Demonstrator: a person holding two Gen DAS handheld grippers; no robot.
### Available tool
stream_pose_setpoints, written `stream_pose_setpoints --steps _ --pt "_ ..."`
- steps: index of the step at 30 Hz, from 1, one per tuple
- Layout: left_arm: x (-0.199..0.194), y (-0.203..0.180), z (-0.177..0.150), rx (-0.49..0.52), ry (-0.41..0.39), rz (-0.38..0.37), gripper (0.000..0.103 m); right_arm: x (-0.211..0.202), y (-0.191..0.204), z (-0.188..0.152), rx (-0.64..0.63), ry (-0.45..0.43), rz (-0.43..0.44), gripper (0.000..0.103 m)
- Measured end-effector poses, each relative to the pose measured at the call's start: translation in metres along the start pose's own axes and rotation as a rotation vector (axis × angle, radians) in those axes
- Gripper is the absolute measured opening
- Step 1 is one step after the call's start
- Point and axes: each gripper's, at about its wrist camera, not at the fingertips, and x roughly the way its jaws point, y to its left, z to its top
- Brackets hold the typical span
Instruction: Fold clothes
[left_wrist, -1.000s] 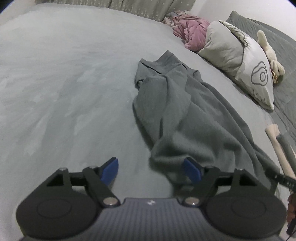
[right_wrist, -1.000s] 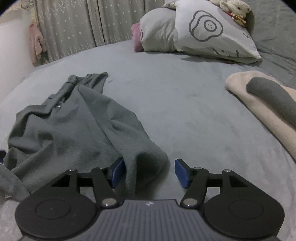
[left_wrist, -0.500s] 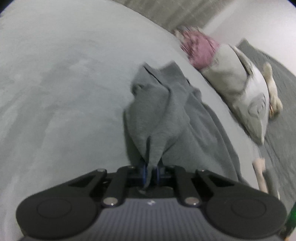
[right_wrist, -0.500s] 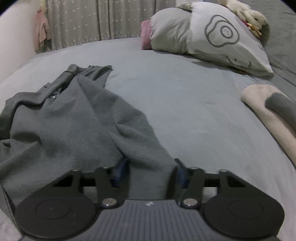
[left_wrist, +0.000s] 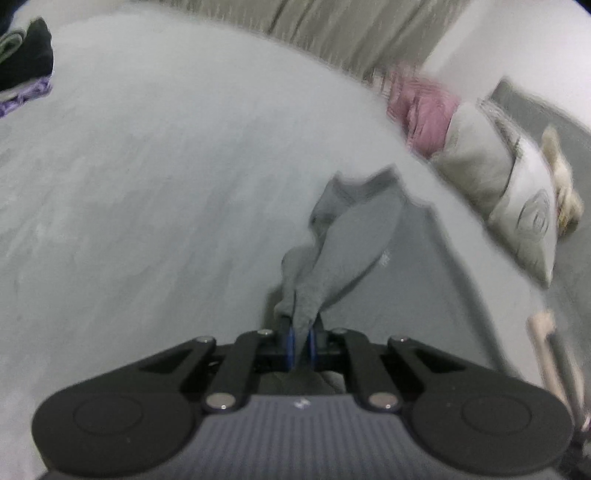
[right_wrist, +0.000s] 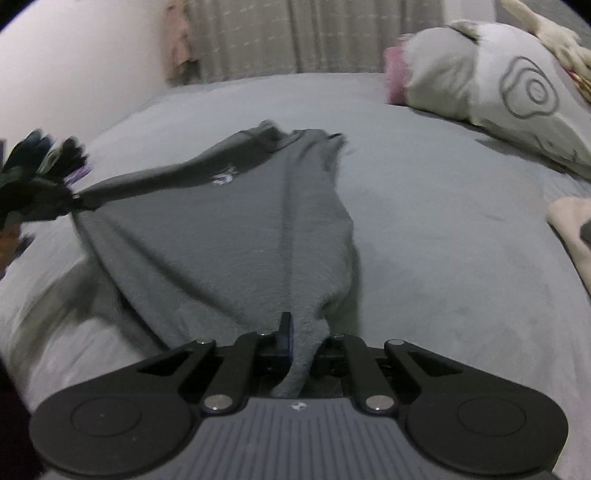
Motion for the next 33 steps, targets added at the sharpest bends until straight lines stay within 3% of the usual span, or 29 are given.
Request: stream_pose_setpoints --steps 3,6,7,8,9,11,14,18,19,21,23,24,28,33 --pt "0.012 0.004 -0.004 0.076 0.108 -0.004 0.008 0.008 0.002 -0.004 -0.015 0.074 0.019 0.006" --pt "0.022 0.007 0.000 0.105 0.146 -0.031 0.022 0.030 -0.007 -0.005 0.018 0.157 0.036 0.009" --pt "0.022 0.006 0.003 0.110 0.146 -0.039 0.040 0.031 -0.008 -0.005 0.027 0.163 0.039 0.014" --pt "0.022 0.004 0.009 0.111 0.137 -0.053 0.066 0.033 -0.010 -0.002 0.039 0.162 0.042 0.021" --pt "0.021 0.002 0.013 0.112 0.130 -0.061 0.077 0.034 -0.012 0.001 0.053 0.160 0.045 0.026" --pt "0.017 -0.004 0.021 0.131 0.083 -0.058 0.082 0.035 -0.016 0.011 0.071 0.120 0.036 0.044" --pt "0.015 -0.011 0.033 0.122 0.042 -0.074 0.082 0.034 -0.018 0.024 0.095 0.073 -0.007 0.047" --pt "0.036 -0.010 0.047 0.040 0.060 -0.083 0.080 0.041 -0.020 0.052 0.189 -0.024 -0.031 0.048" --pt "0.042 -0.010 0.046 0.025 0.065 -0.085 0.073 0.046 -0.018 0.060 0.218 -0.040 -0.020 0.048" --pt "0.055 -0.013 0.042 -0.014 0.067 -0.099 0.051 0.052 -0.015 0.070 0.245 -0.049 -0.001 0.048" --pt "0.058 -0.016 0.033 -0.016 0.039 -0.114 0.014 0.056 -0.014 0.079 0.260 -0.058 0.014 0.048" --pt "0.059 -0.020 0.030 -0.009 0.023 -0.120 0.010 0.057 -0.011 0.083 0.266 -0.067 0.022 0.048" --pt "0.059 -0.042 0.016 0.051 -0.029 -0.147 0.008 0.066 -0.001 0.097 0.300 -0.110 0.058 0.048" --pt "0.057 -0.065 -0.003 0.169 0.012 -0.273 0.008 0.079 0.008 0.113 0.358 -0.153 0.114 0.049"
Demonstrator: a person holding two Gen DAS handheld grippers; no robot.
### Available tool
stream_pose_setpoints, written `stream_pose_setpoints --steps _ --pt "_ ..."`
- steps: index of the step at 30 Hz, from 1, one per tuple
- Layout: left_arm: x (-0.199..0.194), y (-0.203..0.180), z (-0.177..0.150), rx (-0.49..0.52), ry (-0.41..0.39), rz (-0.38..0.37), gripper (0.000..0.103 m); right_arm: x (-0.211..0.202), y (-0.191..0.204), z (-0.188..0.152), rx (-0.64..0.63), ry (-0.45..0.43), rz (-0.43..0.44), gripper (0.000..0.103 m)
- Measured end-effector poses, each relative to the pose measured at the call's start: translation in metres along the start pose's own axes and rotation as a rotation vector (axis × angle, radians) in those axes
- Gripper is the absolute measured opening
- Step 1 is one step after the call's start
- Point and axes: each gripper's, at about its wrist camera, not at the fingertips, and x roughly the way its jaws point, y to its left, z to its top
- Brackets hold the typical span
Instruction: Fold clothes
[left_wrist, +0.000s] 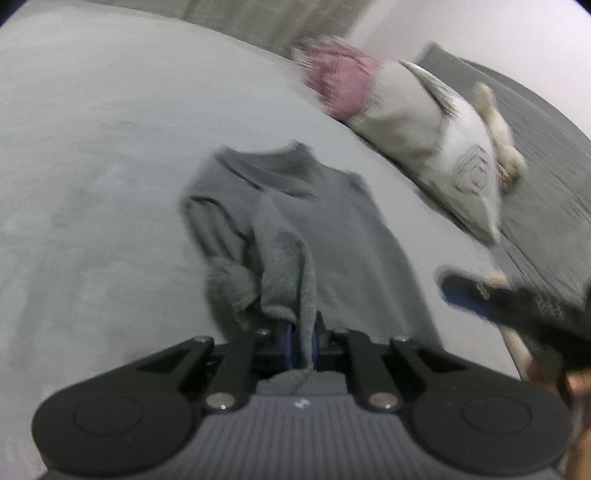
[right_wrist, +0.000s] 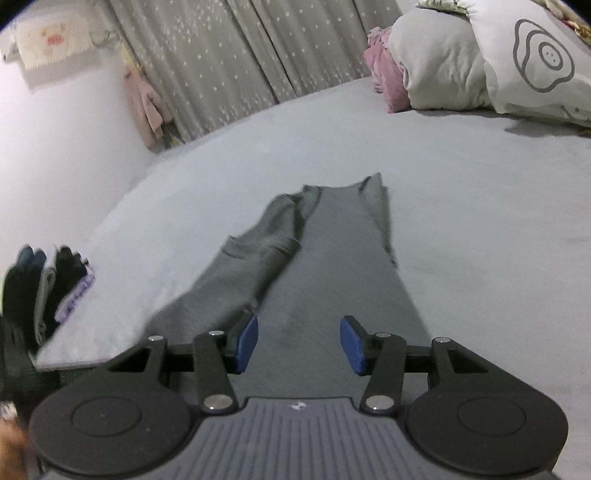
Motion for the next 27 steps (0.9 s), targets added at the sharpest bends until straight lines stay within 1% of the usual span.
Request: stream_pose_setpoints --steps 3,4,5,6,7,8,9,11,13,14,16,17,19,21,24,25,27 --pt "0.017 -0.016 -0.018 0.073 0.075 -0.031 0.010 0.010 0.008 0.003 0.002 -0.007 0.045 0.049" --pt "0.021 -0.019 -0.023 0.087 0.091 -0.032 0.016 0.012 0.009 0.004 0.001 -0.009 0.051 0.049" --pt "0.026 -0.023 -0.031 0.111 0.105 -0.035 0.029 0.014 0.012 0.004 -0.002 -0.016 0.068 0.049" --pt "0.028 -0.029 -0.037 0.142 0.102 -0.042 0.035 0.017 0.016 0.004 -0.006 -0.025 0.088 0.049" --pt "0.027 -0.033 -0.041 0.169 0.092 -0.049 0.045 0.020 0.017 0.005 -0.008 -0.029 0.099 0.049" --pt "0.024 -0.035 -0.042 0.182 0.090 -0.051 0.051 0.024 0.023 0.005 -0.009 -0.039 0.139 0.048" --pt "0.020 -0.037 -0.043 0.194 0.086 -0.056 0.052 0.028 0.026 0.005 -0.010 -0.041 0.167 0.048" --pt "0.008 -0.032 -0.040 0.163 0.079 -0.080 0.057 0.035 0.035 0.005 -0.023 -0.035 0.204 0.048" --pt "-0.002 -0.023 -0.036 0.125 0.077 -0.101 0.060 0.041 0.041 0.005 -0.047 -0.024 0.215 0.048" --pt "-0.011 -0.014 -0.034 0.094 0.077 -0.116 0.063 0.047 0.047 0.004 -0.071 -0.013 0.216 0.048" --pt "-0.027 0.005 -0.030 0.033 0.077 -0.133 0.064 0.061 0.062 0.001 -0.123 0.015 0.207 0.048" --pt "-0.036 0.018 -0.029 -0.010 0.074 -0.141 0.064 0.063 0.063 -0.001 -0.129 0.020 0.206 0.048" --pt "-0.047 0.034 -0.028 -0.057 0.062 -0.140 0.065 0.073 0.069 -0.006 -0.133 0.043 0.210 0.048" --pt "-0.059 0.051 -0.026 -0.097 0.045 -0.113 0.066 0.089 0.083 -0.014 -0.162 0.069 0.198 0.048" --pt "-0.064 0.065 -0.023 -0.125 0.035 -0.064 0.066 0.102 0.094 -0.022 -0.190 0.084 0.175 0.048" --pt "-0.065 0.066 -0.024 -0.129 0.036 -0.050 0.066 0.113 0.098 -0.028 -0.193 0.089 0.144 0.048" --pt "-0.071 0.071 -0.026 -0.129 0.039 0.001 0.067 0.127 0.104 -0.039 -0.227 0.098 0.056 0.048"
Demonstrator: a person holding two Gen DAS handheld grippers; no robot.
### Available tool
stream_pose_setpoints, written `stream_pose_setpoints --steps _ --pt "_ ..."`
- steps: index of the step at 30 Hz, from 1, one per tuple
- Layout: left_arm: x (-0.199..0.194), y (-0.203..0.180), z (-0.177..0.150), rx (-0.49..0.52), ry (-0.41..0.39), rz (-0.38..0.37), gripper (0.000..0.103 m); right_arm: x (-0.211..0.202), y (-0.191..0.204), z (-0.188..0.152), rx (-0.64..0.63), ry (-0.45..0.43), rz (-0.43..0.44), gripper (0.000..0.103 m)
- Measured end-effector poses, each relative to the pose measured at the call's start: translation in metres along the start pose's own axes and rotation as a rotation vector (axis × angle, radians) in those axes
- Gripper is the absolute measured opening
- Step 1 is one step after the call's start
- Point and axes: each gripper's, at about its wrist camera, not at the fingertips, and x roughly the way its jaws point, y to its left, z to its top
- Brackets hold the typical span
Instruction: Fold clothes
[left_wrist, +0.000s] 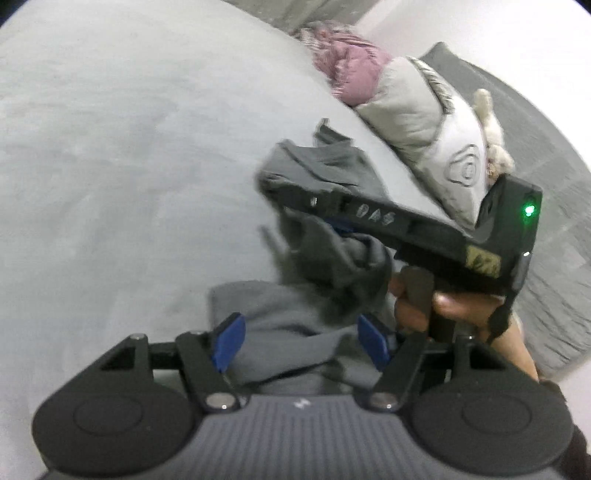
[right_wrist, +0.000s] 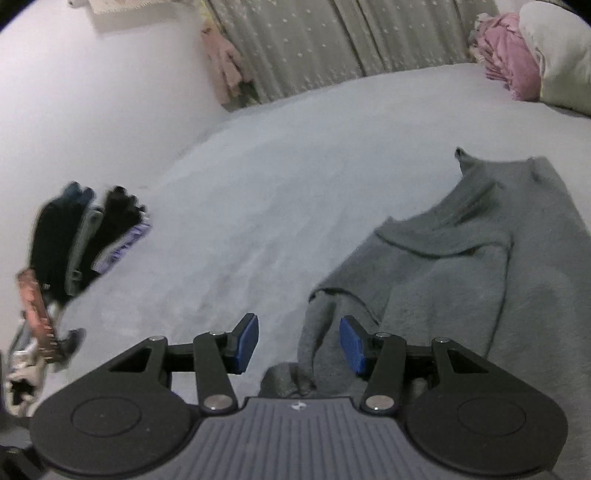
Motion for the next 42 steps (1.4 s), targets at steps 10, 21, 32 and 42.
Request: stream_pose_setpoints --steps 10,21,32,42 --pt "0.010 0.014 0.017 -0.010 0.030 0.056 0.070 0.007 0.022 0.010 -0.079 -0.023 -0.090 0.009" --pt "0.017 0.035 0.032 -0.089 0.004 -0.032 0.071 -0.014 0.041 0.096 0.098 -0.143 0.230 0.009" --pt "-0.020 0.061 0.051 -0.181 -0.153 0.132 0.002 0.029 0.064 0.139 0.110 -0.149 0.229 0.008" --pt "-0.015 0.072 0.057 -0.242 -0.114 0.395 0.011 0.065 0.049 0.140 0.169 -0.087 0.179 0.034"
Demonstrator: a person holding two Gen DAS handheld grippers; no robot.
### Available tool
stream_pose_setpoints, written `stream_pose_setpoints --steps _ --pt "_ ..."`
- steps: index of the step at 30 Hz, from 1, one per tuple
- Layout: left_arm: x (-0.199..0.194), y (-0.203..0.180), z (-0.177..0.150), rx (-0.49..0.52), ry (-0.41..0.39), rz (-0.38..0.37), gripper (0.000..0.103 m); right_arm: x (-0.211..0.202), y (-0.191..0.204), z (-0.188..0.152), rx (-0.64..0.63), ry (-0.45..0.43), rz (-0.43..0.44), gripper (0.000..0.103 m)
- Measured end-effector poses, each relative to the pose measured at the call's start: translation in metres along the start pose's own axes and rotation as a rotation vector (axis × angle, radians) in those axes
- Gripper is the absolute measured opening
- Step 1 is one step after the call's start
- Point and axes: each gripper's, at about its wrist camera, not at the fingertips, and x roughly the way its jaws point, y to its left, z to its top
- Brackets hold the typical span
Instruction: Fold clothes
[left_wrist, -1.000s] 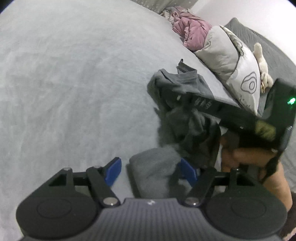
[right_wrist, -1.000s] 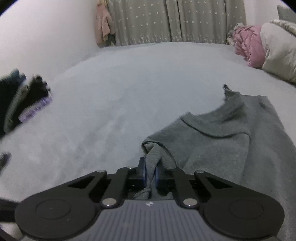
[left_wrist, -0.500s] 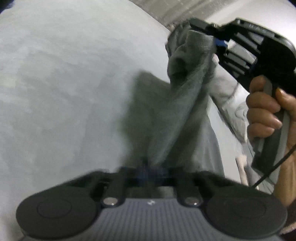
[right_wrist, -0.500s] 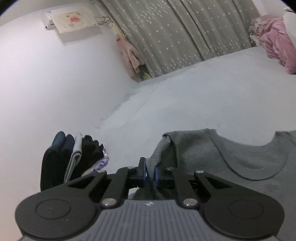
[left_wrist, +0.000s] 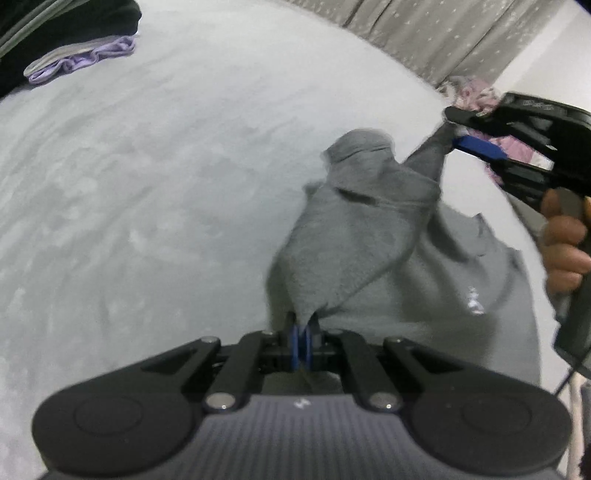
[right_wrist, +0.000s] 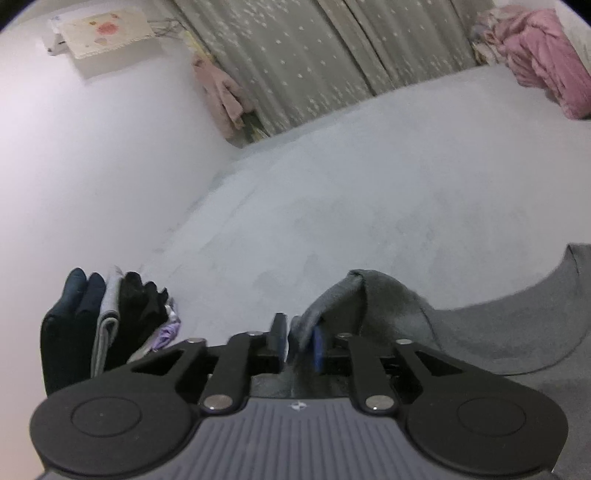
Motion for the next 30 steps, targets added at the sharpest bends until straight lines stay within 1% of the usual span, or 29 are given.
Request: stream_pose_setpoints --steps 1,3,4,5,7,11,13,15,18,19,21,22,24,25,26,27,28,30 --pt "-0.001 0.003 0.000 -0.002 -0.002 0.010 0.016 -0.003 -0.004 0.000 0.000 -0.005 -0.008 0.043" --pt "-0.003 0.003 0.005 -0.012 -0.028 0.005 0.029 -0.011 -0.017 0.000 0.002 -0.017 -0.044 0.045" --pt "-0.004 0.001 0.009 -0.009 -0.046 0.001 0.044 -0.017 -0.027 0.001 0.005 -0.022 -0.071 0.045" --pt "-0.007 0.003 0.016 -0.003 -0.072 -0.003 0.053 -0.021 -0.035 0.002 0.011 -0.026 -0.091 0.045" --pt "-0.006 0.015 0.025 -0.005 -0.084 -0.017 0.056 -0.028 -0.048 0.003 0.021 -0.031 -0.122 0.045" --pt "0.009 0.040 0.041 -0.078 -0.079 -0.091 0.056 -0.059 -0.094 0.003 0.032 -0.049 -0.240 0.046" --pt "0.025 0.046 0.054 -0.102 -0.086 -0.126 0.056 -0.071 -0.113 0.002 0.029 -0.049 -0.295 0.046" --pt "0.036 0.045 0.066 -0.093 -0.105 -0.145 0.056 -0.082 -0.130 -0.001 0.018 -0.043 -0.346 0.046" --pt "0.052 0.043 0.078 -0.083 -0.130 -0.166 0.056 -0.086 -0.137 -0.005 -0.029 -0.020 -0.359 0.046" --pt "0.057 0.042 0.082 -0.079 -0.139 -0.173 0.056 -0.082 -0.136 -0.007 -0.062 -0.007 -0.357 0.046" --pt "0.065 0.039 0.087 -0.073 -0.162 -0.198 0.055 -0.071 -0.131 -0.009 -0.130 0.019 -0.346 0.046" --pt "0.067 0.037 0.088 -0.068 -0.167 -0.199 0.051 -0.065 -0.128 -0.010 -0.146 0.026 -0.329 0.046" --pt "0.072 0.032 0.087 -0.040 -0.174 -0.179 0.034 -0.053 -0.121 -0.011 -0.173 0.040 -0.291 0.046" --pt "0.073 0.030 0.086 -0.016 -0.175 -0.157 0.009 -0.044 -0.117 -0.011 -0.178 0.045 -0.272 0.046" --pt "0.073 0.027 0.085 0.005 -0.171 -0.131 0.006 -0.036 -0.112 -0.012 -0.183 0.050 -0.253 0.046" --pt "0.073 0.027 0.083 -0.001 -0.169 -0.120 0.006 -0.027 -0.108 -0.012 -0.187 0.055 -0.235 0.046" --pt "0.070 0.028 0.082 -0.023 -0.174 -0.106 0.006 -0.018 -0.103 -0.013 -0.191 0.060 -0.216 0.046" --pt "0.059 0.028 0.080 -0.070 -0.199 -0.037 0.006 0.008 -0.095 -0.013 -0.200 0.072 -0.193 0.046"
